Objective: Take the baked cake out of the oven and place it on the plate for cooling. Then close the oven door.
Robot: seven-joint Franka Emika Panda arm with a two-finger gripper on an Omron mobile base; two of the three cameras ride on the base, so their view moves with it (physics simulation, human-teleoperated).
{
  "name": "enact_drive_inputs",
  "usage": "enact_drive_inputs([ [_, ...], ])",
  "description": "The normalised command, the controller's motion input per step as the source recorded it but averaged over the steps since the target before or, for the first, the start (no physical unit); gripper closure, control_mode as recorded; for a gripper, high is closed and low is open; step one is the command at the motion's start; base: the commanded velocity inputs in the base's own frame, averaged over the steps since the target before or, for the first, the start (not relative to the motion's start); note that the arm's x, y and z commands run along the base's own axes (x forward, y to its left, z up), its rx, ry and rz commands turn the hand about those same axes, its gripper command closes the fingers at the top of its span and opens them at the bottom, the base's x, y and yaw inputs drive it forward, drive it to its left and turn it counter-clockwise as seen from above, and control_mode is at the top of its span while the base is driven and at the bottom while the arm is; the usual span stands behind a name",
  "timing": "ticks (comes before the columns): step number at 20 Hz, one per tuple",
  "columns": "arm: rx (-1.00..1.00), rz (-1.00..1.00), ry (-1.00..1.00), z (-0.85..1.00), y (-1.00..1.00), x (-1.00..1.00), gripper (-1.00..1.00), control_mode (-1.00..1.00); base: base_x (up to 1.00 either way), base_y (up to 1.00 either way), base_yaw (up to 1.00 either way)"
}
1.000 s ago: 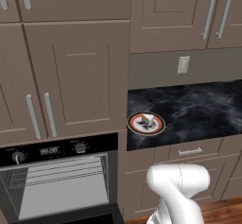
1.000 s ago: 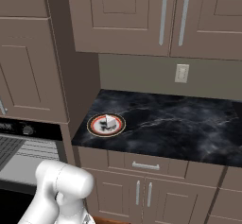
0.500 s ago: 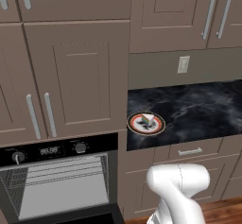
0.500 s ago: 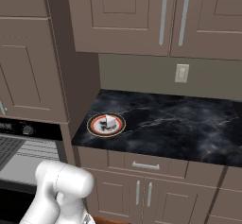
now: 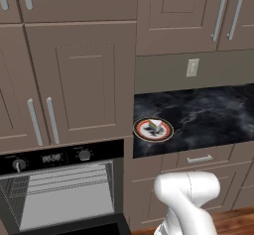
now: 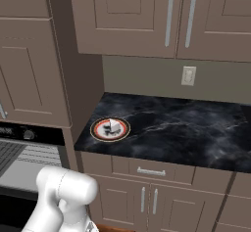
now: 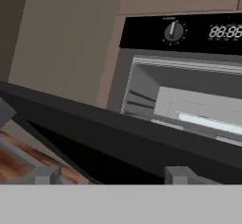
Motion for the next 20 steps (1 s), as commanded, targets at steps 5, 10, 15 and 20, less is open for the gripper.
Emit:
enact_drive_inputs([
  [5,0.00,0.00,-0.24,0.04,-0.11,0.48,-1.00,-1.00,0.00,0.00,0.00],
  [10,0.00,0.00,-0.25,0.07,-0.10,0.50,-1.00,-1.00,0.00,0.00,0.00],
  [15,0.00,0.00,-0.23,0.09,-0.09,0.53,-1.00,-1.00,0.00,0.00,0.00],
  [20,0.00,0.00,-0.23,0.08,-0.06,0.54,-1.00,-1.00,0.00,0.00,0.00],
])
